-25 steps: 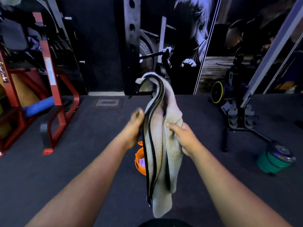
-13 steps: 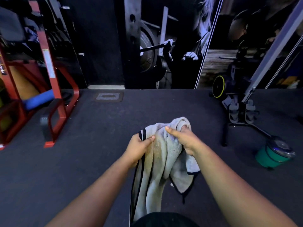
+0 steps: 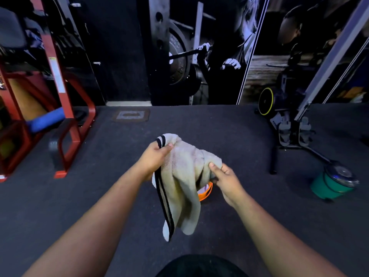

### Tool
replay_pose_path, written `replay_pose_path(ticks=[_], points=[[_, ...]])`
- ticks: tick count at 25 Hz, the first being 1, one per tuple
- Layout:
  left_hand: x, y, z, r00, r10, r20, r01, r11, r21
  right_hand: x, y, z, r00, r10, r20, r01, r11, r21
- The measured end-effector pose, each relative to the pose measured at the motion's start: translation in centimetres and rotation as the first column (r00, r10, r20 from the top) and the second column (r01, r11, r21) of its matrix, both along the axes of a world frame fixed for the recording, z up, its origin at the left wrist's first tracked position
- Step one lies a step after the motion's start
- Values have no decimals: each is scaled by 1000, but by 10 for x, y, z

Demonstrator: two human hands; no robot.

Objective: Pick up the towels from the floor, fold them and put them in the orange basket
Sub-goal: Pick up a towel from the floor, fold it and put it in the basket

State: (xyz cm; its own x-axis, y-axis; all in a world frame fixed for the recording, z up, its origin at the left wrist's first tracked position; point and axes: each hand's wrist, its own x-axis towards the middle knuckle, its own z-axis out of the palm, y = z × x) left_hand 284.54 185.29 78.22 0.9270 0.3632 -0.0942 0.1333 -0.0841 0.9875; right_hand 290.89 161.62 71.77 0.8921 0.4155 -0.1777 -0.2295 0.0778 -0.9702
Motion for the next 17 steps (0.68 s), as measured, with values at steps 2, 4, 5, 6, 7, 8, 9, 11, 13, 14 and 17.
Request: replay_pose_path(ticks=[2,4,5,6,7,8,9,11,13,14,17], points=[[0,26,4,991,-57,-120,89,955,282,12,-4,9,995,-81,57,85,994,-69],[2,45,9,979,-43,-198,115,924,365,20,-6,20,979,-137,149,164,969,-183],[2,50,14,981,-35,-191,94,948,304,23,-5,27,977,-104,186,147,962,-231],[2,49,20,989,-32,-144,54,988,147,27,-3,36,974,-31,223,101,944,-313],[3,46,25,997,-23,-71,18,997,-71,31,-1,43,962,68,263,55,898,-436],[5,43,27,1000,-11,13,14,960,-278,34,1,48,939,167,299,23,840,-542],[6,39,22,997,-22,75,50,917,-395,38,4,51,912,221,345,44,784,-620],[2,25,-1,993,-108,49,118,937,-327,46,9,53,876,194,442,155,755,-638],[-5,15,-30,990,-112,-88,104,990,-95,53,6,53,860,146,489,244,724,-646],[-4,16,-36,994,-43,-99,38,998,-45,55,2,52,849,145,509,296,666,-684],[9,23,-20,997,80,-3,-80,995,-65,64,-16,44,855,174,488,414,336,-846]])
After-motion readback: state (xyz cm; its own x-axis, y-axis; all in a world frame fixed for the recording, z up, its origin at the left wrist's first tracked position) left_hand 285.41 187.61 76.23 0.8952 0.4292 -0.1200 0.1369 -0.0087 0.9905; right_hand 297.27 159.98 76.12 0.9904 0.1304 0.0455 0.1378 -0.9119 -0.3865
